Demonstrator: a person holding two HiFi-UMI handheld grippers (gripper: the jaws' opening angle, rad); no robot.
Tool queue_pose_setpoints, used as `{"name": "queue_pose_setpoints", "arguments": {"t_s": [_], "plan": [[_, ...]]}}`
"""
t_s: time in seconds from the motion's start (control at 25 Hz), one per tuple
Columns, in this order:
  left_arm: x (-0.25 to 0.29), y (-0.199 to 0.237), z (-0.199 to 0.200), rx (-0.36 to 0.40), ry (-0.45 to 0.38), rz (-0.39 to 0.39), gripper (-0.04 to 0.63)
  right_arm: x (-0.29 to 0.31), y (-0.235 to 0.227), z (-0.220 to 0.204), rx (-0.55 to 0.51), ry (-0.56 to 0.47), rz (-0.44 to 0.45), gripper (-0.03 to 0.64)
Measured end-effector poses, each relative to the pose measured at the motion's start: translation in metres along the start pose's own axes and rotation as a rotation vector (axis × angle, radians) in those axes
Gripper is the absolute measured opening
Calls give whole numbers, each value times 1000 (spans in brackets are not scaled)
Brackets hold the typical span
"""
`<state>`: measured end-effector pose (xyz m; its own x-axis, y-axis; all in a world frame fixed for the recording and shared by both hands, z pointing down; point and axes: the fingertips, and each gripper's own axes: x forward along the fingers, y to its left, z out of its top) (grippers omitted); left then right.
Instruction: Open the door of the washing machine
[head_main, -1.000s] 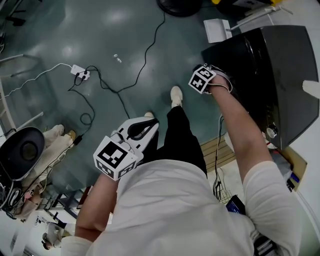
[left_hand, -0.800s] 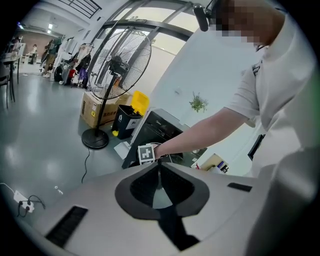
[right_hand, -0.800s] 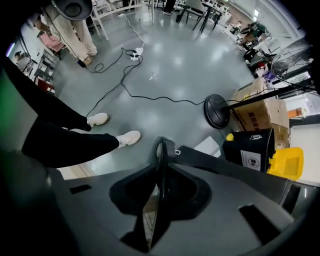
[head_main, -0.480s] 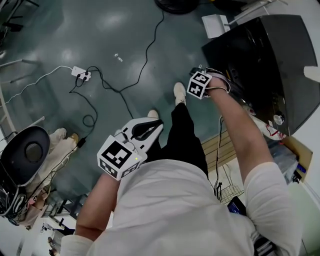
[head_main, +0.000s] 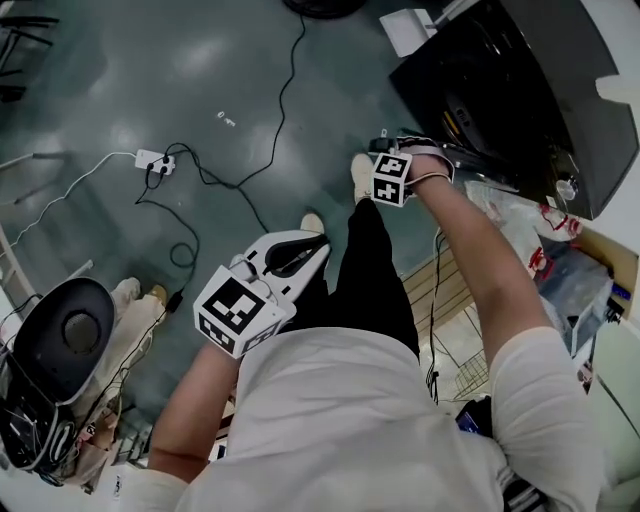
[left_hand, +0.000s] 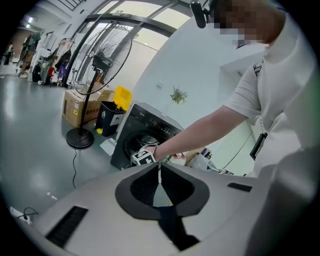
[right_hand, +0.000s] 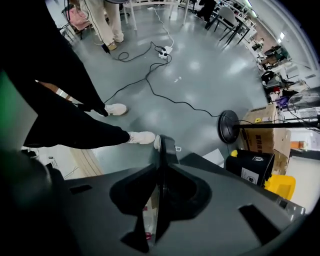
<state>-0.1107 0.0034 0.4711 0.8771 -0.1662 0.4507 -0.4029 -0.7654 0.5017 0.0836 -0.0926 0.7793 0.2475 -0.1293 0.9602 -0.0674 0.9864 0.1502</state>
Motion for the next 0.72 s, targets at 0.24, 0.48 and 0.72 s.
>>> {"name": "queue_pose_setpoints", "arguments": {"t_s": [0.24,0.48,0.72], "plan": [[-9,-15,-16,13,33,-48,21,-9,55,7,-73,12,17,74],[-3,-31,-20,34,39,-86,21,-18,108,5,-172,12,20,72],[6,-50,-26,60,64,-114,21,-22,156,0,-246,16,25,71]]}}
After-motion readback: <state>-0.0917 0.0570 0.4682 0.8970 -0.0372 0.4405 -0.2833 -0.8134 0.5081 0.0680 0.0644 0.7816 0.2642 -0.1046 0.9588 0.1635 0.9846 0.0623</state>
